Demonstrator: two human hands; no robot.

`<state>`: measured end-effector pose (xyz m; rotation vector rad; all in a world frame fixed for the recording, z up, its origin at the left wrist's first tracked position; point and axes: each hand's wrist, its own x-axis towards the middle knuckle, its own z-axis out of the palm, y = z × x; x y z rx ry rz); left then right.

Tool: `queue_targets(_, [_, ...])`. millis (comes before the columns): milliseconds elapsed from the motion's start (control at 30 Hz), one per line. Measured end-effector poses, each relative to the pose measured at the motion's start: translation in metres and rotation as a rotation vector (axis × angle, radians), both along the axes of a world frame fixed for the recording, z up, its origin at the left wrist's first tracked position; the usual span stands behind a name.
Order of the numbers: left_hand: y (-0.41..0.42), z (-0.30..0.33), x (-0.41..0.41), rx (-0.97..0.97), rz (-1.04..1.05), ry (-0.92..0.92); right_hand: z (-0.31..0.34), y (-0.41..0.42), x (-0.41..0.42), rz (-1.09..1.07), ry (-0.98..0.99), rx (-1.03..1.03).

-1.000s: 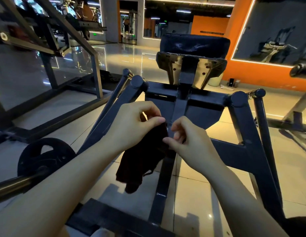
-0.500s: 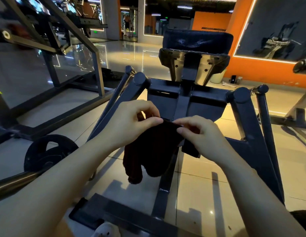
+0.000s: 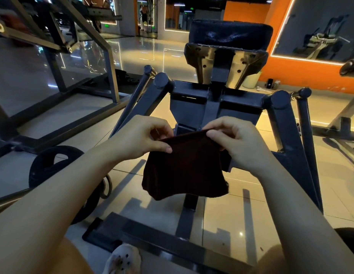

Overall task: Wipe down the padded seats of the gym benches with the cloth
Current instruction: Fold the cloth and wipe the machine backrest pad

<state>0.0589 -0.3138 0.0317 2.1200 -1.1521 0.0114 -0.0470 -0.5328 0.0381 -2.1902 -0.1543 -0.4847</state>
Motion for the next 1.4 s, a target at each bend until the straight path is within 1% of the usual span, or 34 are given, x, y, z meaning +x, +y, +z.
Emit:
queue_targets(100, [-0.001, -0.010, 0.005, 0.123, 0.042, 0.027, 0.004, 0.002, -0.002, 0.033, -0.021, 0.048])
queue_targets(200, [-0.004, -0.029, 0.012, 0.283, 0.076, 0.070, 0.004, 0.003, -0.003, 0.031, 0.015, 0.090])
queue_targets(267, [-0.002, -0.041, 0.017, 0.300, 0.108, 0.116, 0.004, 0.001, -0.004, 0.007, 0.052, 0.091])
queue_targets(400, [0.018, -0.042, 0.028, 0.102, 0.252, 0.232, 0.005, -0.014, -0.009, -0.116, 0.033, 0.081])
queue_targets(467, [0.026, -0.040, 0.030, 0.063, 0.281, 0.243, 0.006, -0.017, -0.011, -0.146, 0.017, 0.042])
queue_targets(533, [0.022, -0.040, 0.024, 0.049, 0.238, 0.244, 0.004, -0.016, -0.009, -0.155, 0.027, -0.063])
queue_targets(633, [-0.005, -0.042, 0.000, 0.031, 0.093, 0.256, 0.001, -0.009, -0.006, -0.131, 0.079, -0.294])
queue_targets(700, [-0.027, -0.044, -0.015, -0.059, -0.006, 0.309, 0.001, -0.005, -0.007, -0.118, 0.096, -0.357])
queue_targets(733, [-0.037, -0.046, -0.021, -0.109, -0.050, 0.350, 0.001, -0.005, -0.008, -0.111, 0.092, -0.350])
queue_targets(800, [-0.051, -0.052, -0.030, -0.163, -0.126, 0.451, 0.003, -0.003, -0.011, -0.079, 0.087, -0.268])
queue_targets(900, [-0.063, -0.057, -0.038, -0.204, -0.199, 0.610, 0.006, -0.002, -0.017, -0.025, 0.089, -0.079])
queue_targets(1000, [-0.062, -0.052, -0.037, -0.198, -0.207, 0.690, 0.007, -0.008, -0.025, 0.001, 0.120, 0.219])
queue_targets(1067, [-0.052, -0.051, -0.027, -0.137, -0.206, 0.726, 0.010, -0.016, -0.029, 0.003, 0.151, 0.382])
queue_targets(1133, [-0.039, -0.056, -0.015, 0.003, -0.167, 0.692, 0.012, -0.024, -0.033, 0.014, 0.167, 0.489])
queue_targets(1167, [-0.031, -0.061, -0.009, 0.064, -0.125, 0.642, 0.013, -0.027, -0.035, 0.007, 0.165, 0.512])
queue_targets(1200, [-0.026, -0.064, -0.004, 0.095, -0.069, 0.587, 0.012, -0.031, -0.035, -0.022, 0.160, 0.491])
queue_targets(1300, [-0.015, -0.069, 0.008, 0.053, 0.128, 0.460, 0.005, -0.033, -0.031, -0.204, 0.122, 0.273])
queue_targets(1367, [-0.012, -0.065, 0.013, 0.012, 0.225, 0.342, 0.003, -0.034, -0.027, -0.336, 0.035, 0.149])
queue_targets(1400, [-0.011, -0.062, 0.014, -0.011, 0.247, 0.313, 0.002, -0.035, -0.026, -0.382, -0.010, 0.108])
